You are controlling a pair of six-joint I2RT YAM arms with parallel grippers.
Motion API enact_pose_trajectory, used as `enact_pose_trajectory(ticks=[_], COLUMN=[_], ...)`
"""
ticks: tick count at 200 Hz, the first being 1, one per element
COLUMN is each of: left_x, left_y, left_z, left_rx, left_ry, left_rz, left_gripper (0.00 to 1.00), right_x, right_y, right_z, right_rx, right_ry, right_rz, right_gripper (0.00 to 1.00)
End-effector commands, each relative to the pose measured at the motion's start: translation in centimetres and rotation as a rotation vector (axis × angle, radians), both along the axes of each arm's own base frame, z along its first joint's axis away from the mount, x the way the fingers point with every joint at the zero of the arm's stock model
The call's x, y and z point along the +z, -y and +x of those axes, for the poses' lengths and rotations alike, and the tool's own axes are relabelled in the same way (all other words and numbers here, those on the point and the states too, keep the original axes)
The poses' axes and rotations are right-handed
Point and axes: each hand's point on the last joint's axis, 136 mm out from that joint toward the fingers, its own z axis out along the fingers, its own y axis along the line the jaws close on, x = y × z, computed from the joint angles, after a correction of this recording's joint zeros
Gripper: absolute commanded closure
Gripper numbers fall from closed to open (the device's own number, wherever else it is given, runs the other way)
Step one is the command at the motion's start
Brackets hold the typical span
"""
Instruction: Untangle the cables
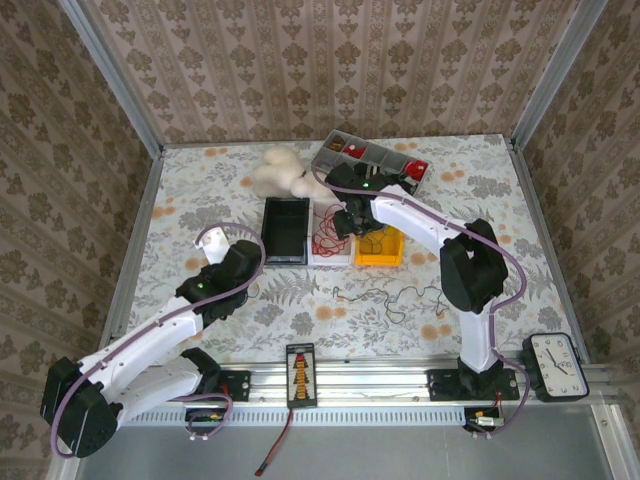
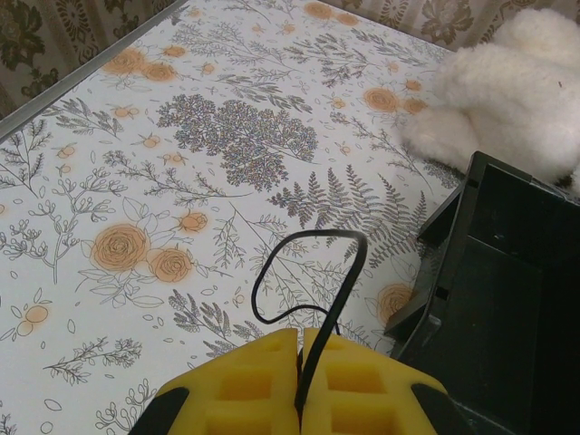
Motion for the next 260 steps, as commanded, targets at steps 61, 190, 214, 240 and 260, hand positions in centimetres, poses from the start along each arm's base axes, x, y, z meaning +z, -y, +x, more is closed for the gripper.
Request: enact_pose_trajectory(ticks=[61,190,214,240,260], left_x=[3.8,18.2,16.1,14.2,12.1], left_y=[0.4,9.5,10.3,10.6,10.5], left_z=[0.8,6.9,9.2,10.8,11.6], left_rx=[-0.062,-0.427,-0.396,-0.375,-0.359], left_ry=[0.064,0.393,0.356,0.327,0.281], left_rz=[0.036,0.062,0.082,0.086,0.076], left_gripper=[1.00,1.00,1.00,1.00,1.00], right_x=[5.2,6.4,6.4,6.6,6.6], right_y=[1.1,4.5,4.7,5.3,5.9], right_z=[0.2,-1.0,-1.3,-1.8,-2.3], right_rx=[-0.065,-0.221,-0.225,-0.230,-0.241], right_ry=[0.238,0.393,0.386,0.392,0.395], right_rz=[0.108,0.178,0.177,0.173,0.173], right_gripper=[0.41,0.42,0.43,0.43,0.42])
